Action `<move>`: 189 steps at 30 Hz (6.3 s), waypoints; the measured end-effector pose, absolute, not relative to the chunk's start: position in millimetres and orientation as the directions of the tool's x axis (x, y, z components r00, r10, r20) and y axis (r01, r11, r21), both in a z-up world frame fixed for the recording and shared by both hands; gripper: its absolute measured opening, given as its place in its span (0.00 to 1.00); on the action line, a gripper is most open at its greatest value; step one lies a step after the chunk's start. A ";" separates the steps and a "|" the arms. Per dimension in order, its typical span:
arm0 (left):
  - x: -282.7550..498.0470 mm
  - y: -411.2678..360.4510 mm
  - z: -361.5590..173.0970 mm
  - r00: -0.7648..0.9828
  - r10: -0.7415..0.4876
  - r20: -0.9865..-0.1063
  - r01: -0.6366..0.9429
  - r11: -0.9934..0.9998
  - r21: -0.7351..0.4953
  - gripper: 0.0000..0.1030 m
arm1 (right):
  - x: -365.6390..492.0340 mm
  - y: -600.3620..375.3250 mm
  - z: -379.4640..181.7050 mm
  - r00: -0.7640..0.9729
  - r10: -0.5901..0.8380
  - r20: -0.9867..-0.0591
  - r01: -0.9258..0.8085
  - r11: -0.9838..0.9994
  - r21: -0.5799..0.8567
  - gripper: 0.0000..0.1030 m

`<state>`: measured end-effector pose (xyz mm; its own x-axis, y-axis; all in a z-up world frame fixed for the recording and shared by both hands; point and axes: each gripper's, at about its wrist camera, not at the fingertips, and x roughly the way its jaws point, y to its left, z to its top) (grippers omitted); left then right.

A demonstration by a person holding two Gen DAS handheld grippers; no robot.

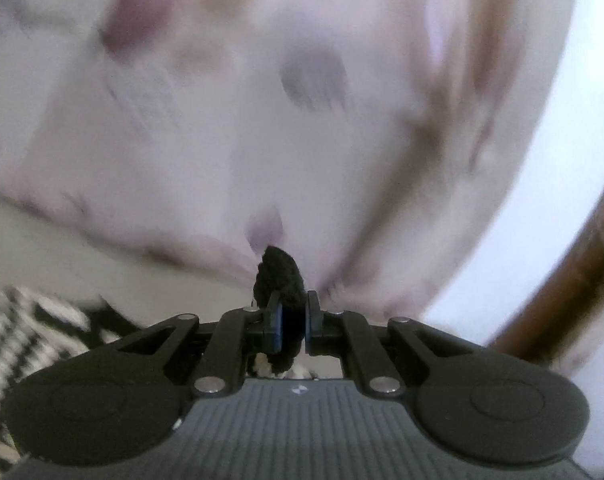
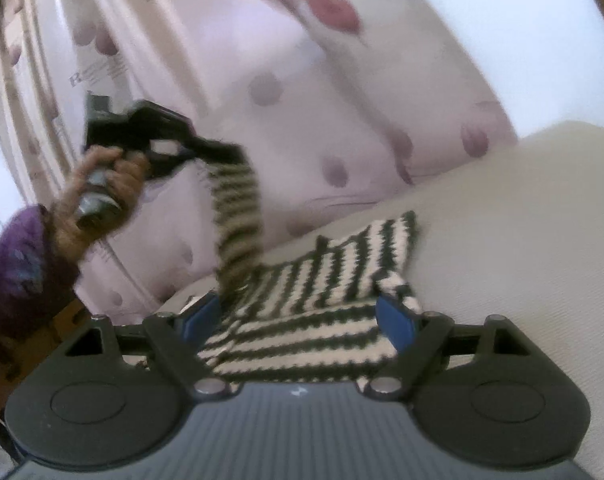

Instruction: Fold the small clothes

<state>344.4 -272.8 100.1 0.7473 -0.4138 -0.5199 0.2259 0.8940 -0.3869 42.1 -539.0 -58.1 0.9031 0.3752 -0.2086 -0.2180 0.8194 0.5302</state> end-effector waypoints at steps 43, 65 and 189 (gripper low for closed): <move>165.2 -53.8 -70.3 0.837 -0.132 -0.530 -0.008 0.967 -0.254 0.98 | 288.3 -478.1 -67.8 0.796 0.262 -0.546 -0.204 0.965 0.166 0.16; 134.3 -40.4 -35.2 0.848 -0.116 -0.518 0.029 0.984 -0.174 0.94 | 96.9 -564.9 -61.0 0.838 0.370 -0.400 -0.111 0.835 0.539 0.81; 92.2 -25.6 -14.8 0.775 -0.277 -0.568 0.167 0.956 -0.240 0.19 | 19.3 -514.8 -61.2 0.835 0.507 -0.213 -0.175 0.613 0.771 0.11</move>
<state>92.2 -25.6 -14.8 0.7749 -0.2774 -0.5679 0.1669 0.9564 -0.2395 19.3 -514.8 -61.2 0.8353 0.5067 -0.2135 -0.1749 0.6129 0.7706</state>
